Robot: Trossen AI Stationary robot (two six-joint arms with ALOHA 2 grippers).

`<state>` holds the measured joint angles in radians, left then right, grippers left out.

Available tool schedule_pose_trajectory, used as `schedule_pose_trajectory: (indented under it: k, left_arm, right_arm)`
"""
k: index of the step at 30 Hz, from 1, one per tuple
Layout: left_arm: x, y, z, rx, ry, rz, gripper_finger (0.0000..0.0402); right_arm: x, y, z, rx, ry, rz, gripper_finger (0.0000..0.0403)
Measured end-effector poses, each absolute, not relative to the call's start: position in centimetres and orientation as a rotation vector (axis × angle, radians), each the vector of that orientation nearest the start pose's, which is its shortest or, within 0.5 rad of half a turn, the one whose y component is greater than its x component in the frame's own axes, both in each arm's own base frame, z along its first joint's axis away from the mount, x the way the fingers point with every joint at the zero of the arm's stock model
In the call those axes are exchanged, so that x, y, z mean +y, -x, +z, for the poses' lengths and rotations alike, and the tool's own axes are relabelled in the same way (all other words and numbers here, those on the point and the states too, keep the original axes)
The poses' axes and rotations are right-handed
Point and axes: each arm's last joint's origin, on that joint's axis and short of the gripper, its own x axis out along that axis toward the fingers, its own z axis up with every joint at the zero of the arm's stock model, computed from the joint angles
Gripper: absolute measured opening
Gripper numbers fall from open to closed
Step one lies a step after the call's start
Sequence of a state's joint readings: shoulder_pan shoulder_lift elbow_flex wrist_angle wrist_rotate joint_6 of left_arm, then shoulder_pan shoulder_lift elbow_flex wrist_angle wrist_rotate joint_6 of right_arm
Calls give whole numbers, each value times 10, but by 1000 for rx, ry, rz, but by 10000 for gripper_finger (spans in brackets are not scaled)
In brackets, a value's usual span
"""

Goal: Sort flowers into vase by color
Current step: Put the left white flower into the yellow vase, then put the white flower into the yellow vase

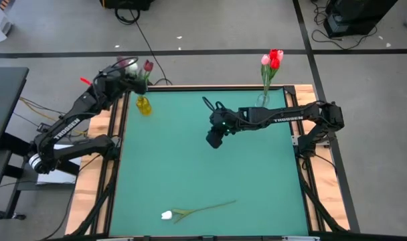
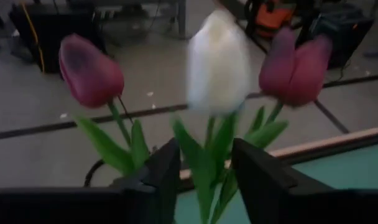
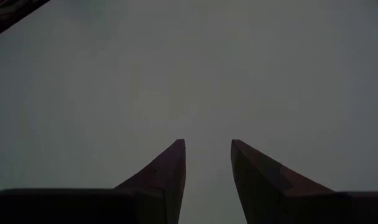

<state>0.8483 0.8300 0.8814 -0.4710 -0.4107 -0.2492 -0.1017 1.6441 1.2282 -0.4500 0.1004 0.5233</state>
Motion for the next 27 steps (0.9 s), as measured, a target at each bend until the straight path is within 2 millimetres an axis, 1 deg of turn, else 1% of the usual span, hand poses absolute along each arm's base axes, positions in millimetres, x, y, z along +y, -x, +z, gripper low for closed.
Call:
schedule_pose_trajectory:
  k: [3,7,10,14,17,21,24,27]
  left_arm:
    - [130,-102,333,329,326,1261,187]
    - [118,-97,349,412,355,1198,222]
    - [104,-92,355,538,410,1103,235]
    - [88,-88,353,667,528,983,238]
    - [77,-91,345,728,646,916,238]
    - [62,-106,320,810,809,764,238]
    - [47,-117,301,874,856,691,238]
    - [34,-130,285,868,878,625,238]
  right_arm:
    - [-38,-348,249,802,-495,-394,138]
    - [-38,-348,249,807,-493,-382,139]
    - [-38,-348,249,819,-489,-357,138]
    - [-38,-347,248,837,-493,-347,138]
    - [-38,-347,248,838,-495,-344,139]
    - [-36,-347,248,851,-527,-284,138]
    - [-31,-348,249,858,-549,-215,138]
    - [-20,-350,250,849,-535,-180,138]
